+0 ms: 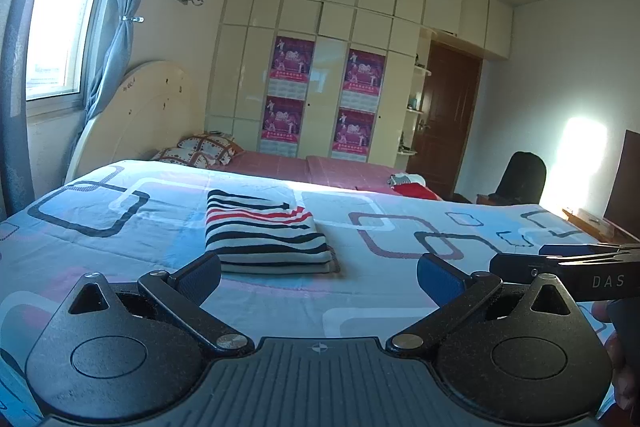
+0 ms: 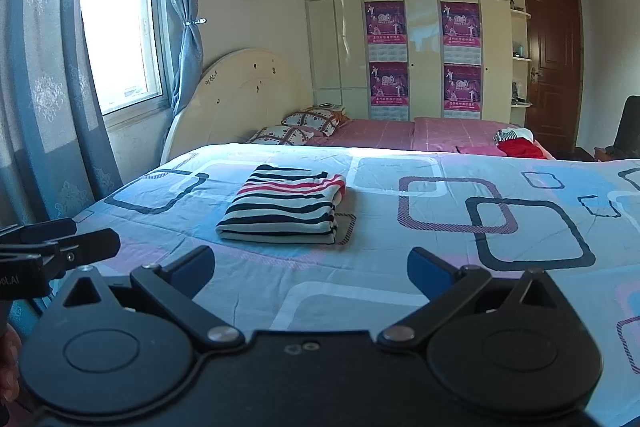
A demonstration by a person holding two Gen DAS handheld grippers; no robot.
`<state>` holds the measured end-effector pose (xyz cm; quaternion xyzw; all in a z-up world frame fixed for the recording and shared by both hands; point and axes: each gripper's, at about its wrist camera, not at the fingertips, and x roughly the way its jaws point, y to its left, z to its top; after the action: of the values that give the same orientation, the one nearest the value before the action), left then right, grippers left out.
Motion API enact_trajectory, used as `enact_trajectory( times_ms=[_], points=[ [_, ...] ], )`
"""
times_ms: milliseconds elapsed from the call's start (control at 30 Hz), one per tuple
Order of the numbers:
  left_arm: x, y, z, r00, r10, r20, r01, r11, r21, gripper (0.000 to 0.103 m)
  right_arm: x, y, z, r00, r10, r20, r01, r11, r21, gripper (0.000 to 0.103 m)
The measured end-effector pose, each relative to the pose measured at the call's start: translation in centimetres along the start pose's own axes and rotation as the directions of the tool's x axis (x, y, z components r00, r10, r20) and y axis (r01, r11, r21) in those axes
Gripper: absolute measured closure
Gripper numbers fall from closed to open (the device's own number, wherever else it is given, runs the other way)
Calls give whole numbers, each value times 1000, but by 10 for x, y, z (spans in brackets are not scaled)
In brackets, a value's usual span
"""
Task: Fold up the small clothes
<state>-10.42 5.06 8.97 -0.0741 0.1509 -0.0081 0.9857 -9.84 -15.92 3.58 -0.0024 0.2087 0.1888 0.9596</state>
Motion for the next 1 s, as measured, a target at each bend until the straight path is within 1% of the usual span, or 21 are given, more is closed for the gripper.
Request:
enact_trajectory(
  times_ms=[333, 1000],
  points=[
    [-1, -2, -1, 1000, 5, -8, -5, 1000, 0, 0, 0, -1, 0, 1000, 7, -3, -7, 1000, 0, 1],
    [-2, -1, 5, 1000, 4, 5, -4, 1000, 18, 0, 1, 1, 1, 1000, 18, 1, -18, 1000, -10, 1]
  ],
)
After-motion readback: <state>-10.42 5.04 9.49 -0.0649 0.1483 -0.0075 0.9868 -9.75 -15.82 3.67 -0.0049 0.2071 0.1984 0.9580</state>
